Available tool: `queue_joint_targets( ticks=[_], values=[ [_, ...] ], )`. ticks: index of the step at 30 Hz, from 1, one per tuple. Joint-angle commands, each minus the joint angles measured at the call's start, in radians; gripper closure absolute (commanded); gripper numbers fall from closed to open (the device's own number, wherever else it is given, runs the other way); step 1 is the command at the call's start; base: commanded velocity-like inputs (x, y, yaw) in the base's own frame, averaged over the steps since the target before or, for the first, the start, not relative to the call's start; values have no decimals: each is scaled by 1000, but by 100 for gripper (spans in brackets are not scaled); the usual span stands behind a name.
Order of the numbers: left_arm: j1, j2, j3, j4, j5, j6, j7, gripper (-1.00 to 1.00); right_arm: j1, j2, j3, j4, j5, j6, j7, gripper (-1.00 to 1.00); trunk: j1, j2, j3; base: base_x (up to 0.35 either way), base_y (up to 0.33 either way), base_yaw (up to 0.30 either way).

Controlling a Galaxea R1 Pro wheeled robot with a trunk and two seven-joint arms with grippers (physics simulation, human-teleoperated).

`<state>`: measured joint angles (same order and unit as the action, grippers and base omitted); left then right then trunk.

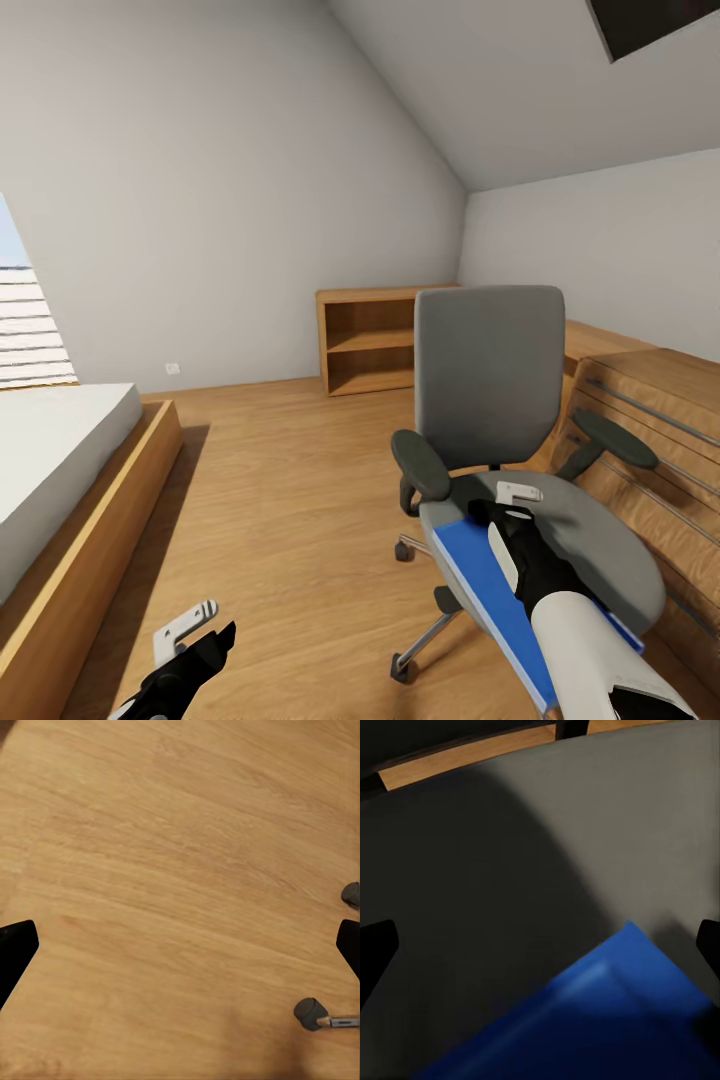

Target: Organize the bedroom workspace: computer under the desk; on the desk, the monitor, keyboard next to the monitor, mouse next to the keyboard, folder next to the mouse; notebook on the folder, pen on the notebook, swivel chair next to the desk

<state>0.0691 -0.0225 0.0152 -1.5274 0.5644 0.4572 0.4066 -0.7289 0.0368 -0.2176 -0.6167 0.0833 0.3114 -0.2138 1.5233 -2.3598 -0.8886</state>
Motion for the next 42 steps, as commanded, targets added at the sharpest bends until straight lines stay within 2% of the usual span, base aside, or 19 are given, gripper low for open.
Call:
queue_joint_targets(
  ticks=[1, 13, 42],
  values=[
    [0, -1, 1, -2, 11, 3, 6, -100, 0, 1, -5, 29, 7, 6, 1, -100, 0, 0, -1, -8, 0, 0],
    [0, -1, 0, -1, 11, 3, 7, -100, 0, 2, -6, 23, 7, 5, 1, -100, 0, 0, 0, -2, 0, -3],
    [0, -1, -2, 34, 9, 3, 6, -100, 0, 2, -6, 23, 7, 5, 1, -100, 0, 0, 42, 0, 0, -55]
  ],
)
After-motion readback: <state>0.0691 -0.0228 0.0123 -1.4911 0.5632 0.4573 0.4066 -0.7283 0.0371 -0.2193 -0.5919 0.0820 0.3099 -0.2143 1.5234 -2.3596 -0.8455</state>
